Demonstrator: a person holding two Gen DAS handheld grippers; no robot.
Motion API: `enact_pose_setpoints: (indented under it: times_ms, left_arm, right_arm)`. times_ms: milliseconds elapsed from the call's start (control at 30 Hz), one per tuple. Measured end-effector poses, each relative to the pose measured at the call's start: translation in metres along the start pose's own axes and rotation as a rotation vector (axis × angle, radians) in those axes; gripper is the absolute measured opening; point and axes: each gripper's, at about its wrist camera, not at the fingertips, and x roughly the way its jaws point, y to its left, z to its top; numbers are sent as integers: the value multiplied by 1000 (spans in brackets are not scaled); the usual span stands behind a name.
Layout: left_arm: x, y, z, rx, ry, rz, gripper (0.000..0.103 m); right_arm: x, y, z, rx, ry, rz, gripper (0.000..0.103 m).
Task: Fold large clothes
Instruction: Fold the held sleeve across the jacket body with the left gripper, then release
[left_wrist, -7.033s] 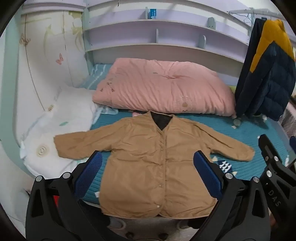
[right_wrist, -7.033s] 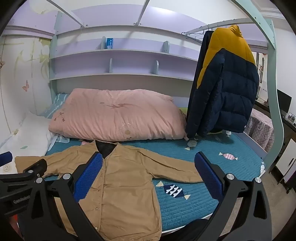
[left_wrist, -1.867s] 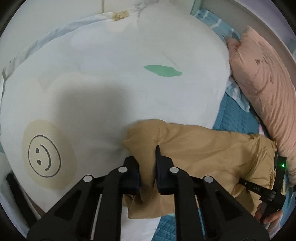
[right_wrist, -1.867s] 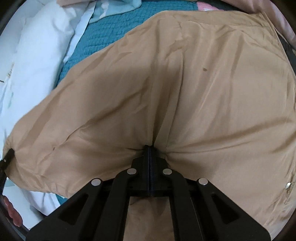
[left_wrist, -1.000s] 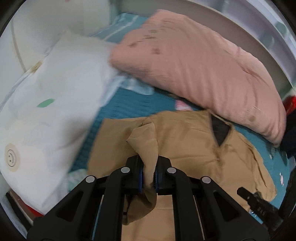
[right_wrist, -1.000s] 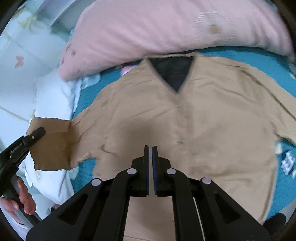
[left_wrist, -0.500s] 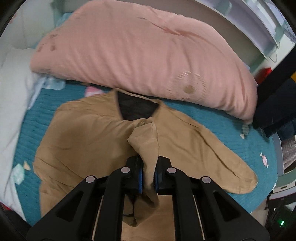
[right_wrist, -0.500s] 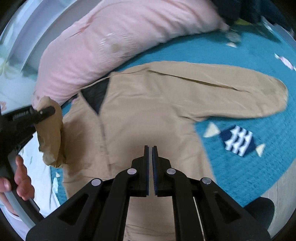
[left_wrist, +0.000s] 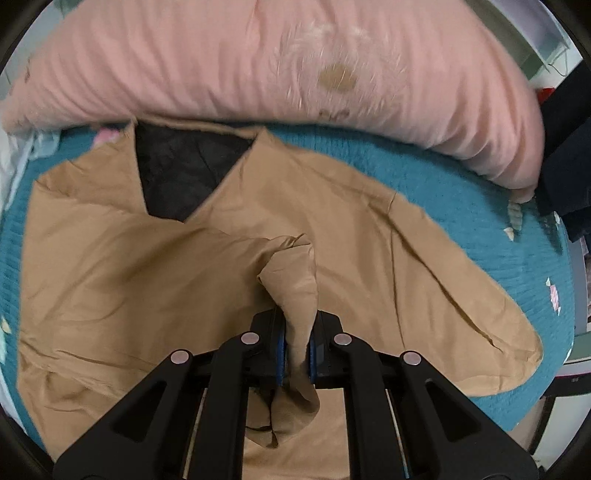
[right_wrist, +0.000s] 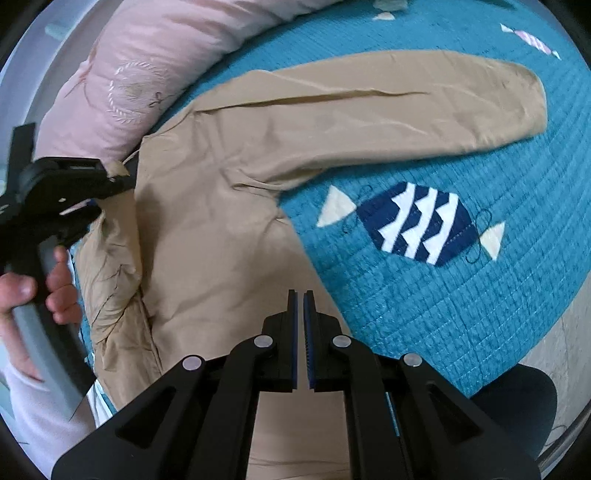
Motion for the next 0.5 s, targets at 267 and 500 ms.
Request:
enact_pose_setpoints:
  times_ms: [267, 500]
  left_arm:
    - [50, -4, -8, 56, 82, 68, 9]
    - [66, -14, -13, 136, 70, 135, 10]
  right_arm:
    - [1, 3, -1, -6, 3, -7, 5]
    - [-9, 10, -6, -22, -8, -7, 5]
